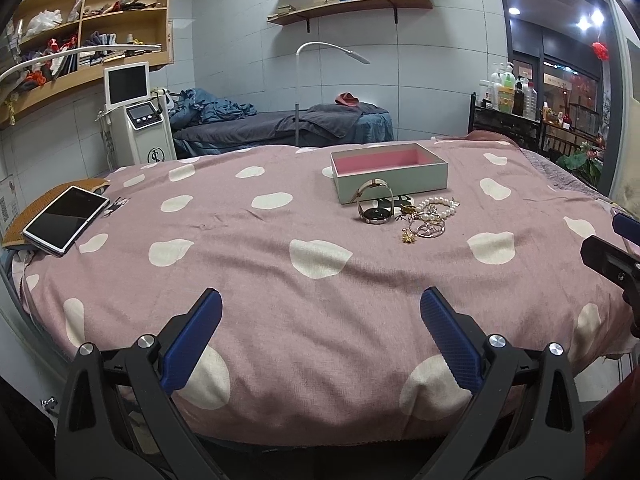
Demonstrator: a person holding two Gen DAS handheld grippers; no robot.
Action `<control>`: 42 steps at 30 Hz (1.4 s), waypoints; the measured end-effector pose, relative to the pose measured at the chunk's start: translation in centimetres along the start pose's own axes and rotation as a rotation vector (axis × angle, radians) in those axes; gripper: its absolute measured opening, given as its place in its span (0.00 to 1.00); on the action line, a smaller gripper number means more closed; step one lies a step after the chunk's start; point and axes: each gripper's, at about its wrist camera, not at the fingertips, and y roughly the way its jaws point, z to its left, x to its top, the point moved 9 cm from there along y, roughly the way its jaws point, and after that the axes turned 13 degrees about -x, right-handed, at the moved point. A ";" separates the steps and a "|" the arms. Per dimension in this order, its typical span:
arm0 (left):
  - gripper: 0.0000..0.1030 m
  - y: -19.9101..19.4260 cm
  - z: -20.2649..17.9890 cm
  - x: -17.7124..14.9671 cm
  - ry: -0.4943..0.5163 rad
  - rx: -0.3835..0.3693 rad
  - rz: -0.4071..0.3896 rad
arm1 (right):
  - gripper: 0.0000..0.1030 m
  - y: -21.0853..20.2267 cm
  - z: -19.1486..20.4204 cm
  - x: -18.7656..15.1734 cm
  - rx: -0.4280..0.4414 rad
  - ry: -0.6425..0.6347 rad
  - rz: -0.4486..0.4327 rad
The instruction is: Organize jewelry
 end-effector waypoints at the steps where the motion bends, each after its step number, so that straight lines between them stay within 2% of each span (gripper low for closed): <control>1: 0.95 0.5 0.0 -0.1 -0.001 -0.011 0.016 | 0.94 0.8 -0.1 -0.1 0.015 -0.001 0.023; 9: 0.95 4.8 0.3 0.0 -0.009 -0.094 0.125 | 0.94 4.9 -0.6 -1.0 0.072 -0.009 0.153; 12: 0.95 6.2 0.5 0.7 -0.019 -0.120 0.147 | 0.94 6.4 -0.5 -1.0 0.096 -0.021 0.202; 17: 0.93 8.3 0.5 2.8 0.011 -0.139 0.146 | 0.94 9.1 0.3 -0.4 0.111 -0.078 0.228; 19: 0.87 9.5 0.5 3.9 0.032 -0.139 0.146 | 0.91 10.3 0.4 0.1 0.103 -0.099 0.246; 23: 0.79 12.6 1.1 5.8 0.068 -0.134 0.163 | 0.80 12.7 0.5 1.7 0.102 -0.123 0.259; 25: 0.72 14.2 1.5 6.6 0.094 -0.115 0.172 | 0.74 14.2 0.4 2.5 0.105 -0.114 0.280; 28: 0.63 16.8 2.1 7.3 0.113 -0.107 0.206 | 0.65 16.5 0.6 3.0 0.139 -0.069 0.347; 33: 0.54 20.3 2.8 8.2 0.117 -0.103 0.239 | 0.44 20.4 1.6 2.6 0.158 -0.005 0.465; 36: 0.53 21.3 2.4 8.6 0.085 -0.165 0.245 | 0.42 22.0 2.1 2.5 0.143 0.033 0.500; 42: 0.52 23.6 1.8 8.4 0.092 -0.169 0.271 | 0.29 24.7 2.9 1.9 0.101 0.076 0.570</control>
